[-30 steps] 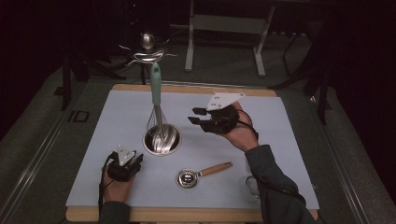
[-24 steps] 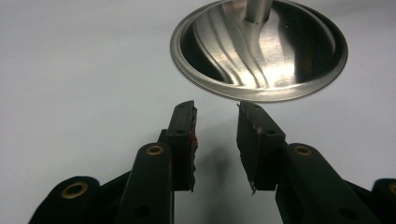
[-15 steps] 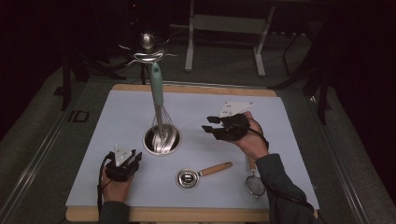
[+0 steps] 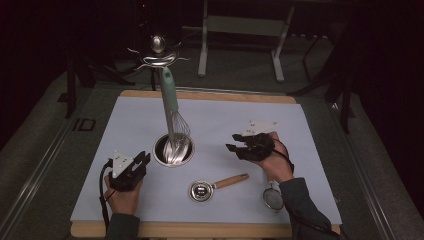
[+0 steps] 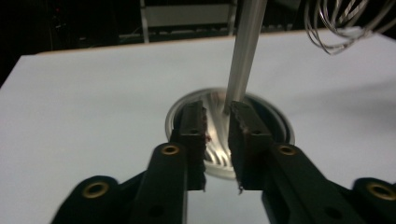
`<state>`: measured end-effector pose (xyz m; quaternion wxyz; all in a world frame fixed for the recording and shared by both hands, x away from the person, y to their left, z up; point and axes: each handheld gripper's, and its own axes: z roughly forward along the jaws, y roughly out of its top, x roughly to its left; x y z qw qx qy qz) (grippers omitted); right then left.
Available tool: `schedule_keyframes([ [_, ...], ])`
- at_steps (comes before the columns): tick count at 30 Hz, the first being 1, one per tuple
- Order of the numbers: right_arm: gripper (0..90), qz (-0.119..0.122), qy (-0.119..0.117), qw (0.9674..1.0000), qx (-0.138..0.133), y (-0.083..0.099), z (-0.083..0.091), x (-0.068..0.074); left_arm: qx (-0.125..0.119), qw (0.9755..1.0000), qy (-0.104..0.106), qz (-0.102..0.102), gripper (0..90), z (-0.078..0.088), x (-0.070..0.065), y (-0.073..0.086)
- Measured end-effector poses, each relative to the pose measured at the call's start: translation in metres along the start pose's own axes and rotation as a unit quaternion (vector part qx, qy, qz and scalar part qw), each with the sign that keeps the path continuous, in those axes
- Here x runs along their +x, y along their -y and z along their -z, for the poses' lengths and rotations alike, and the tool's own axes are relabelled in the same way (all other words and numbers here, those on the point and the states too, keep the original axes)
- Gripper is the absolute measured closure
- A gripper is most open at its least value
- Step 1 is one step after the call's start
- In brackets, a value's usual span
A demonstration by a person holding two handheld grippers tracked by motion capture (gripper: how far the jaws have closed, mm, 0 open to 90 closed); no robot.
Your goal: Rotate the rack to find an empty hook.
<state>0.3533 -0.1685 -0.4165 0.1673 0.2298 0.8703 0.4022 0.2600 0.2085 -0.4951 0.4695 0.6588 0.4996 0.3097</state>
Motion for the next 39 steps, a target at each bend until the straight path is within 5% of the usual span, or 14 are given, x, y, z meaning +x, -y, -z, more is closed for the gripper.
schedule_keyframes([
  [8, 56.5, -0.007, -0.001, 0.9998, 0.02, 0.02, -0.004, 0.003, -0.021, 0.9997, 0.003, 0.01, 75.4, 0.006, 0.003, -0.022],
  [12, 56.0, -0.029, 0.002, 0.9993, 0.024, 0.034, -0.004, 0.0, -0.035, 0.9993, -0.007, -0.007, 73.6, 0.012, 0.0, -0.038],
  [17, 56.8, -0.05, 0.005, 0.9983, 0.031, 0.052, -0.004, -0.006, -0.064, 0.9977, 0.017, -0.013, 76.9, 0.019, 0.0, -0.058],
  [23, 58.1, -0.077, 0.016, 0.9967, 0.022, 0.067, -0.002, -0.01, -0.096, 0.9948, 0.035, -0.002, 78.0, 0.026, 0.001, -0.078],
  [35, 55.9, -0.076, 0.037, 0.9956, 0.04, 0.078, -0.007, -0.006, -0.138, 0.9884, 0.062, -0.013, 85.3, 0.029, -0.003, -0.111],
  [39, 55.9, -0.078, 0.034, 0.9953, 0.046, 0.082, -0.009, -0.005, -0.163, 0.9841, 0.071, -0.011, 89.7, 0.03, -0.006, -0.122],
])
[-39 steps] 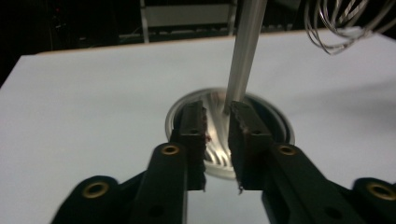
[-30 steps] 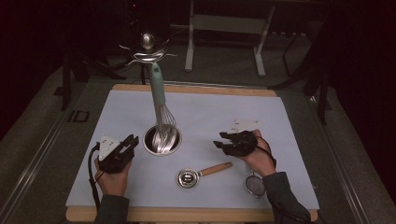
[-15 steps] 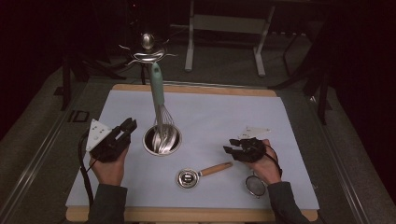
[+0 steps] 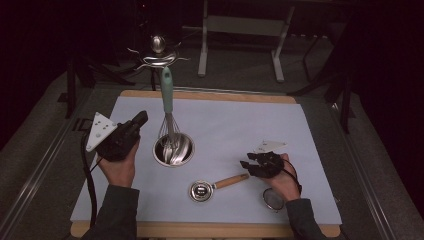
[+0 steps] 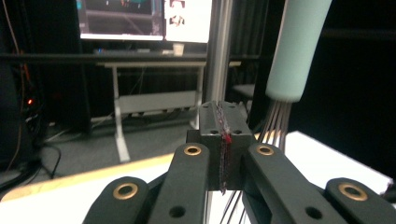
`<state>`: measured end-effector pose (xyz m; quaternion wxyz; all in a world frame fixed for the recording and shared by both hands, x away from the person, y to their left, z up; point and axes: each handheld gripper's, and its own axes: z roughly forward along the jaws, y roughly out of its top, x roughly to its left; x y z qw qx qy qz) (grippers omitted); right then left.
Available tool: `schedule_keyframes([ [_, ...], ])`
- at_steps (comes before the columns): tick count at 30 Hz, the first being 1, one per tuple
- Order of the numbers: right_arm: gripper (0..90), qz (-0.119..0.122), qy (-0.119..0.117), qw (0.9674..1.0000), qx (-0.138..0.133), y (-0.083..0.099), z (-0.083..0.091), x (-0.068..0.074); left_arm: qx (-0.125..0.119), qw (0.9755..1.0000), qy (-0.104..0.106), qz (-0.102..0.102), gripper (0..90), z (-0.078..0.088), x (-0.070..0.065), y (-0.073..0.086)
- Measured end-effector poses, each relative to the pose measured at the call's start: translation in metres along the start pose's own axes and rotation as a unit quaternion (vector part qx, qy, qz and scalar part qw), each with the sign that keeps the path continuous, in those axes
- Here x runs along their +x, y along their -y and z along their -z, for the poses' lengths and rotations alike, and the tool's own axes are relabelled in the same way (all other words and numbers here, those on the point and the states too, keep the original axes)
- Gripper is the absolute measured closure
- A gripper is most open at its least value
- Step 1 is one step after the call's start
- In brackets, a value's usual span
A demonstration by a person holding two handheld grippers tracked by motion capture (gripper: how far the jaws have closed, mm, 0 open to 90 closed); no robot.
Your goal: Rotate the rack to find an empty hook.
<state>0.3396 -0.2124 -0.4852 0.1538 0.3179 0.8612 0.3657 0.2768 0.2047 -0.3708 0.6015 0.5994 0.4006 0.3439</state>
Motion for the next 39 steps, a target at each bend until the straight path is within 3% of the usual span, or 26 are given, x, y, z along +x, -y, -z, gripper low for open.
schedule_keyframes([
  [7, 58.8, -0.008, -0.002, 0.9999, 0.007, 0.007, -0.001, -0.002, -0.032, 0.9994, 0.009, 0.003, 89.9, -0.006, -0.004, -0.021],
  [12, 65.6, -0.01, 0.001, 1.0, 0.002, 0.008, -0.001, -0.002, -0.05, 0.9986, 0.012, -0.006, 89.9, -0.01, -0.009, -0.037],
  [24, 72.2, -0.019, -0.009, 0.9997, -0.013, 0.012, 0.005, -0.004, -0.097, 0.995, 0.025, -0.01, 89.9, -0.013, -0.019, -0.068],
  [28, 72.2, -0.023, -0.011, 0.9996, -0.014, 0.013, 0.007, -0.006, -0.116, 0.9929, 0.028, -0.009, 90.0, -0.013, -0.018, -0.076],
  [32, 71.9, -0.025, -0.01, 0.9995, -0.014, 0.013, 0.007, -0.006, -0.137, 0.9901, 0.029, 0.004, 90.0, -0.014, -0.013, -0.08],
  [39, 72.0, -0.024, -0.009, 0.9996, -0.012, 0.014, 0.007, -0.006, -0.141, 0.99, 0.011, 0.008, 90.0, -0.018, -0.003, -0.082],
])
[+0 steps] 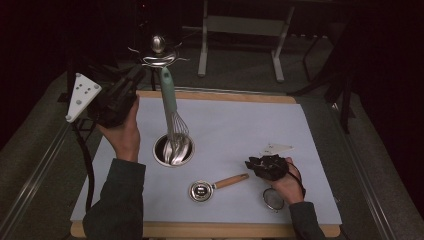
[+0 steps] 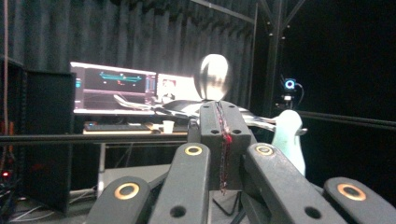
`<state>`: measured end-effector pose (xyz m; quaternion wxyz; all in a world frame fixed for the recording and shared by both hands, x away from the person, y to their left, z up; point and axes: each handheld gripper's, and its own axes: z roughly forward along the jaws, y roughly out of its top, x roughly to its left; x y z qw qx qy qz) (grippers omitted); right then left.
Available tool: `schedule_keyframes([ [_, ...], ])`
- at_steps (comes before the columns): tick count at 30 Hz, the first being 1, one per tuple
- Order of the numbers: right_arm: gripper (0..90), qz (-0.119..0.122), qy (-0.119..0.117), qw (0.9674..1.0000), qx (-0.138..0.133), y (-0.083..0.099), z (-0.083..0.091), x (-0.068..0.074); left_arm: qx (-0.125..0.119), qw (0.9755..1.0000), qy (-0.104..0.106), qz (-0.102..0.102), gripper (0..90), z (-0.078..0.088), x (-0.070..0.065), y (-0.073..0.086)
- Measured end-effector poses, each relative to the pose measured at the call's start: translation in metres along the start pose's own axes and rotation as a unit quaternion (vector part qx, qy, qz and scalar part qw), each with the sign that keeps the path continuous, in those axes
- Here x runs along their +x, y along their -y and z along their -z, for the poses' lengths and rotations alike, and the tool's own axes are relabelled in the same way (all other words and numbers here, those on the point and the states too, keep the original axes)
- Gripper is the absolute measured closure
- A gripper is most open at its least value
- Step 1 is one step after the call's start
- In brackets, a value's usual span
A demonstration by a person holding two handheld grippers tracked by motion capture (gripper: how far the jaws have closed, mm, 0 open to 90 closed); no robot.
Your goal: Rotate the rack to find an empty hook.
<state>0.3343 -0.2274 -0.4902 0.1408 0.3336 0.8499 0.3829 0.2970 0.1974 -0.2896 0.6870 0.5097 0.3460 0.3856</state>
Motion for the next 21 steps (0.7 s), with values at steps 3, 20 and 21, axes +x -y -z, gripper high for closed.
schedule_keyframes([
  [3, 72.0, 0.003, 0.0, 1.0, 0.0, 0.0, 0.0, 0.0, -0.001, 1.0, -0.004, 0.003, 90.0, 0.0, 0.002, 0.0],
  [20, 71.4, 0.002, 0.003, 1.0, -0.002, 0.0, 0.001, 0.0, 0.015, 0.9988, -0.045, 0.004, 90.0, -0.014, 0.021, -0.009],
  [21, 71.5, 0.002, 0.003, 1.0, -0.003, 0.0, 0.001, -0.001, 0.017, 0.9988, -0.046, 0.005, 90.0, -0.015, 0.022, -0.009],
])
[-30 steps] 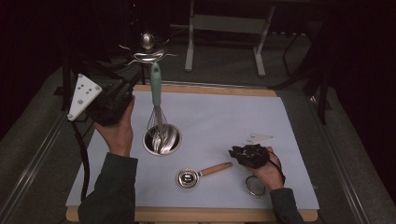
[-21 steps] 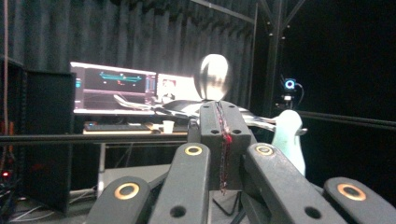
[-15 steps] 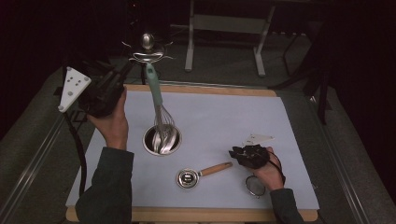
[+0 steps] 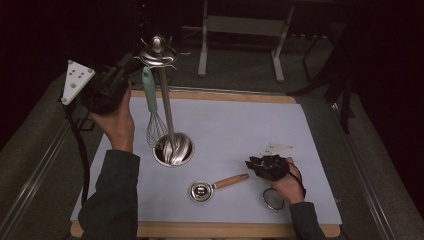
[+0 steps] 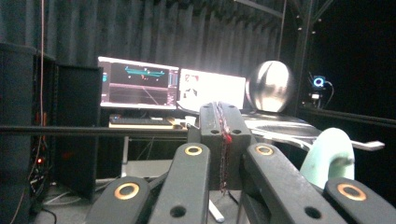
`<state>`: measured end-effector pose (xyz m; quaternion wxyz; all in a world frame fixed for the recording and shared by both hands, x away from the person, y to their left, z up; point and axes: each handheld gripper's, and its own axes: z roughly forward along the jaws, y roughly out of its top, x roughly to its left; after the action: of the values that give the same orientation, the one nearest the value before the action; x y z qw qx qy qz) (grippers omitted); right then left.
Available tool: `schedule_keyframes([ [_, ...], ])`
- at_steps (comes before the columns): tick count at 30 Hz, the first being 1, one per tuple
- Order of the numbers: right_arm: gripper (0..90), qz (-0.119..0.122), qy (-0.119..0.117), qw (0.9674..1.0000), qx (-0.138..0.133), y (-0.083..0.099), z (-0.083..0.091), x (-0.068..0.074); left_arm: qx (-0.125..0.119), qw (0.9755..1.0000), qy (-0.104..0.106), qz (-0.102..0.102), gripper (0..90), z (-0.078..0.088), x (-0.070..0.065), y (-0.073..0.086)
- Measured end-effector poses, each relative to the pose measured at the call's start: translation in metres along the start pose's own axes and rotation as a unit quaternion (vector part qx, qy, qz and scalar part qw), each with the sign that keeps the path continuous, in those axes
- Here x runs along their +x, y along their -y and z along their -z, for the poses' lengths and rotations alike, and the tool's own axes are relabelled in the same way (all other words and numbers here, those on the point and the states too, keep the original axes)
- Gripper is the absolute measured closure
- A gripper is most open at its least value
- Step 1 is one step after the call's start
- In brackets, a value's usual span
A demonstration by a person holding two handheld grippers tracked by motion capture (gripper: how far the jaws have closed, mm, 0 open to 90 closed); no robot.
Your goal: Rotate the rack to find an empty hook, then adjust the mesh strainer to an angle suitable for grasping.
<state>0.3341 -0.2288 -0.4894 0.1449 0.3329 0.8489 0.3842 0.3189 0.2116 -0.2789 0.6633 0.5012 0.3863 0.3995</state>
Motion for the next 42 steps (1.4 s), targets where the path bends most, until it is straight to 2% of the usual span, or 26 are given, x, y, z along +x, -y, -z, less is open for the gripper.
schedule_keyframes([
  [5, 71.4, -0.001, 0.001, 1.0, -0.001, 0.0, 0.001, -0.001, 0.009, 1.0, -0.003, 0.001, 90.0, -0.009, 0.003, -0.003],
  [13, 71.4, -0.004, 0.001, 1.0, -0.001, 0.0, 0.001, -0.001, 0.02, 0.9998, 0.0, 0.002, 90.0, -0.015, 0.008, -0.003],
  [19, 71.1, -0.004, 0.003, 1.0, -0.001, 0.0, 0.002, -0.002, 0.033, 0.9994, -0.001, -0.012, 90.0, -0.016, 0.008, -0.007],
  [21, 70.9, -0.006, 0.006, 1.0, -0.001, 0.001, 0.002, -0.003, 0.036, 0.9991, 0.001, -0.021, 90.0, -0.014, 0.009, -0.01],
  [25, 70.6, -0.01, 0.009, 0.9999, 0.001, 0.002, 0.003, -0.005, 0.026, 0.9995, 0.0, -0.019, 90.0, -0.006, 0.013, -0.015],
  [28, 70.3, -0.008, 0.009, 0.9999, 0.003, 0.002, 0.003, -0.005, 0.027, 0.9994, 0.001, -0.023, 90.0, -0.002, 0.014, -0.016],
  [31, 70.2, -0.008, 0.009, 0.9999, 0.004, 0.002, 0.002, -0.005, 0.034, 0.9988, 0.002, -0.035, 90.0, 0.002, 0.014, -0.016],
  [34, 70.2, -0.01, 0.009, 0.9999, 0.004, 0.002, 0.002, -0.005, 0.031, 0.999, 0.005, -0.034, 90.0, 0.007, 0.015, -0.015],
  [37, 70.2, -0.01, 0.009, 0.9999, 0.003, 0.002, 0.003, -0.005, 0.029, 0.9991, 0.006, -0.029, 89.9, 0.014, 0.015, -0.011],
  [42, 70.2, -0.013, 0.009, 0.9999, 0.003, 0.002, 0.004, -0.007, 0.038, 0.9987, 0.004, -0.035, 89.8, 0.025, 0.016, 0.002],
])
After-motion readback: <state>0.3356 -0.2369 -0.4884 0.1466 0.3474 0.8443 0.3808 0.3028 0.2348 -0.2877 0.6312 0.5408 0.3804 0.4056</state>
